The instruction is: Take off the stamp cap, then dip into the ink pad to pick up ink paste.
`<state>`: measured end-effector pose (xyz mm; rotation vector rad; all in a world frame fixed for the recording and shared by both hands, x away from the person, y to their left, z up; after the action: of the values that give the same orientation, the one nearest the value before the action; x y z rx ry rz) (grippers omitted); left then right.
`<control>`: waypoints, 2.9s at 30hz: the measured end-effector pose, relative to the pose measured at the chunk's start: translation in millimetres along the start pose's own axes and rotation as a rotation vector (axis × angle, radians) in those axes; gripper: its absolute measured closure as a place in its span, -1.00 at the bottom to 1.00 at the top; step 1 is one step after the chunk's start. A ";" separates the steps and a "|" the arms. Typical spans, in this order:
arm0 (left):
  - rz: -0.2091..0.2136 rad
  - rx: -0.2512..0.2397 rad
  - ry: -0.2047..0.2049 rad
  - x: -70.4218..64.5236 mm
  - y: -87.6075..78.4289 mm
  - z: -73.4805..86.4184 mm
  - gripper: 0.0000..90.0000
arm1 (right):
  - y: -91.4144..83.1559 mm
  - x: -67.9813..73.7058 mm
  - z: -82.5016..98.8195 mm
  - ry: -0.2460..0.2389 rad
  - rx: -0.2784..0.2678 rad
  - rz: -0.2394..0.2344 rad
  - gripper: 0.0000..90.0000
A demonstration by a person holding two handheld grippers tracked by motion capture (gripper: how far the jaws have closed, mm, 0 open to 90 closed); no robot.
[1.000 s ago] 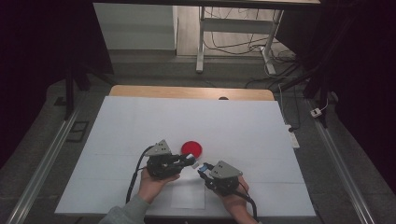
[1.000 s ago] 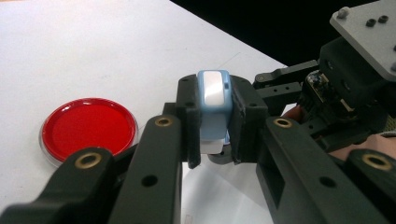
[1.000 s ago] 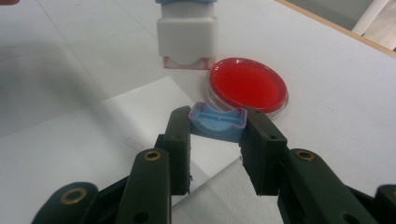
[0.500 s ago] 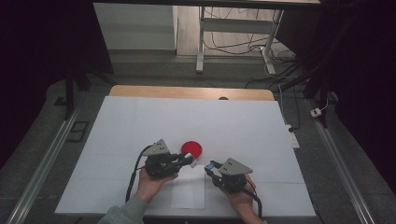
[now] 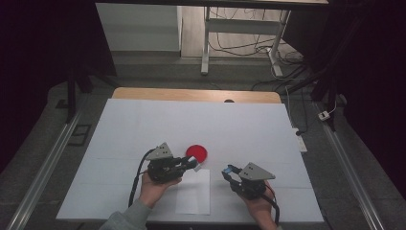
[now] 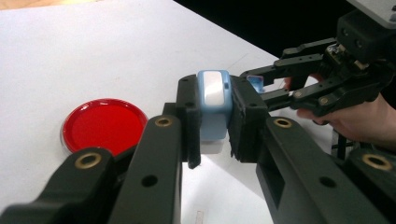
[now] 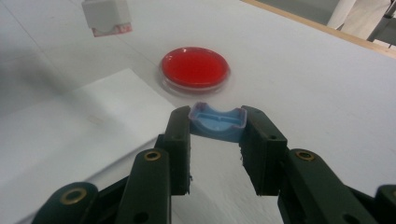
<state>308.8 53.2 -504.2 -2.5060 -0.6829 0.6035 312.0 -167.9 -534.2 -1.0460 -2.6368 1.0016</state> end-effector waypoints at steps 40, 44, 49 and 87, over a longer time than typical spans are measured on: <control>-0.062 0.000 0.012 7.7 -8.4 0.3 0.68 | -63.1 -65.0 54.7 0.137 0.012 0.128 0.43; -0.072 0.001 0.015 8.7 -9.6 0.3 0.68 | -62.0 -65.4 53.9 0.132 0.011 0.123 0.43; -0.082 0.007 0.015 10.6 -11.0 0.3 0.68 | -61.8 -65.9 53.8 0.133 0.009 0.121 0.43; -0.158 0.088 0.015 40.2 1.3 -17.8 0.68 | -61.2 -69.0 53.2 0.134 0.006 0.126 0.43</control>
<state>349.8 68.9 -502.2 -2.3467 -0.8217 0.5450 310.8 -274.2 -528.9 -1.2454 -2.4865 0.9272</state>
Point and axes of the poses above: each handheld gripper's, and its own axes: y roughly forward along the jaws, z roughly out of its underside, x roughly to its left, the point moved 6 cm from there along y, roughly forward along the jaws, and after that the axes turned 11 degrees about x, right-handed, at the moved point
